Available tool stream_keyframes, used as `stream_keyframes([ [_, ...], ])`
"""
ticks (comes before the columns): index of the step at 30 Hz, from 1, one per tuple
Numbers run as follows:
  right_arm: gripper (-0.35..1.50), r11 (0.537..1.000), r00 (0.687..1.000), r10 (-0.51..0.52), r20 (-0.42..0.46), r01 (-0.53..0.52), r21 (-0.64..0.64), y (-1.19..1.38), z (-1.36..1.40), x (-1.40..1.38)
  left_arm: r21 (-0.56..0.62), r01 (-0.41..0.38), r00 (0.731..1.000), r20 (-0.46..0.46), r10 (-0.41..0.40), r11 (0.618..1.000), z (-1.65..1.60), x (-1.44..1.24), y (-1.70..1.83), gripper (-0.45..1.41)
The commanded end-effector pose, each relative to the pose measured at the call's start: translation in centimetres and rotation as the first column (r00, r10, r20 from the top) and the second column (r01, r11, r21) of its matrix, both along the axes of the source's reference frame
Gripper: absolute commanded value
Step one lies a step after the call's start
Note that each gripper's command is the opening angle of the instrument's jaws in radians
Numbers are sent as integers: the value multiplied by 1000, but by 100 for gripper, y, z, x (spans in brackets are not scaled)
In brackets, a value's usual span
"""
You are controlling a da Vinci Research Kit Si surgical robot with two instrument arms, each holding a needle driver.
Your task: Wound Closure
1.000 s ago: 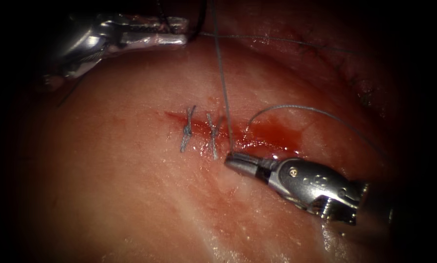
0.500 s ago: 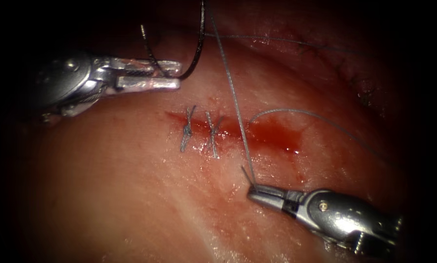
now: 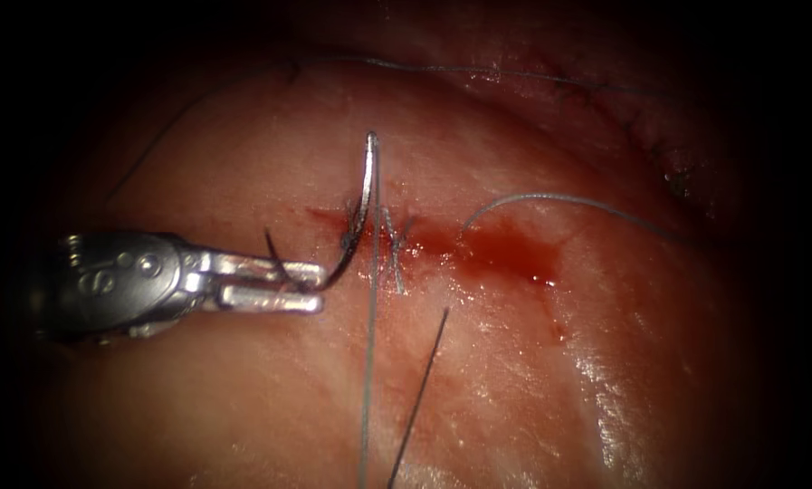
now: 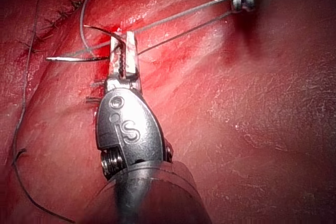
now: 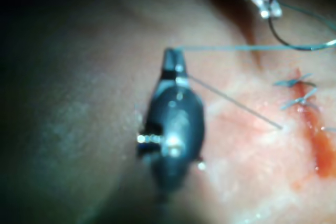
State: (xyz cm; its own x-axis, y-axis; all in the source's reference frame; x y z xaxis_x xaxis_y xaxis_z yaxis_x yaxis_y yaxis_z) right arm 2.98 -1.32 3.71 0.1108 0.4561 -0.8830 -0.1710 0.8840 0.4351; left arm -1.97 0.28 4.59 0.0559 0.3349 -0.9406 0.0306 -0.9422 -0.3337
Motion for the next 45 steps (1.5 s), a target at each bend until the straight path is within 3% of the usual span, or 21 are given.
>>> stream_keyframes([
  [1,145,999,999,24,30,-23,-31,0,12,8,25,28,1000,-12,-28,999,3,8,5,-45],
  [8,140,997,997,41,66,-36,-70,24,50,-45,6,167,983,-83,-166,986,-17,95,42,-45],
  [11,128,994,993,67,96,-57,-97,37,71,-62,4,180,979,-93,-179,984,-18,105,44,-45],
  [14,133,989,982,114,149,-98,-109,50,89,-70,2,179,980,-90,-178,984,-18,104,43,-45],
  [17,136,978,958,184,218,-157,-137,70,132,-81,-5,171,983,-69,-171,985,-16,91,37,-45],
  [24,133,976,958,186,219,-154,-157,78,174,-77,-15,159,986,-45,-160,987,-10,67,29,-45],
  [34,133,974,959,184,216,-148,-171,86,186,-48,-26,153,987,-41,-154,988,-5,61,27,-45],
  [36,130,974,963,174,206,-138,-179,85,184,-35,-26,150,988,-41,-151,988,-5,59,26,-45],
  [41,118,974,964,170,203,-133,-184,85,186,-33,-27,151,988,-41,-152,988,-5,57,26,-45],
  [42,64,978,971,145,192,-110,-179,83,187,-35,-27,150,988,-39,-151,988,-5,56,26,-45],
  [43,-35,982,980,62,190,-26,-188,79,188,-42,-28,147,988,-38,-148,989,-5,54,25,-45],
  [45,-35,981,983,39,180,-3,-194,72,187,-46,-29,143,989,-37,-144,989,-5,52,23,-45],
])
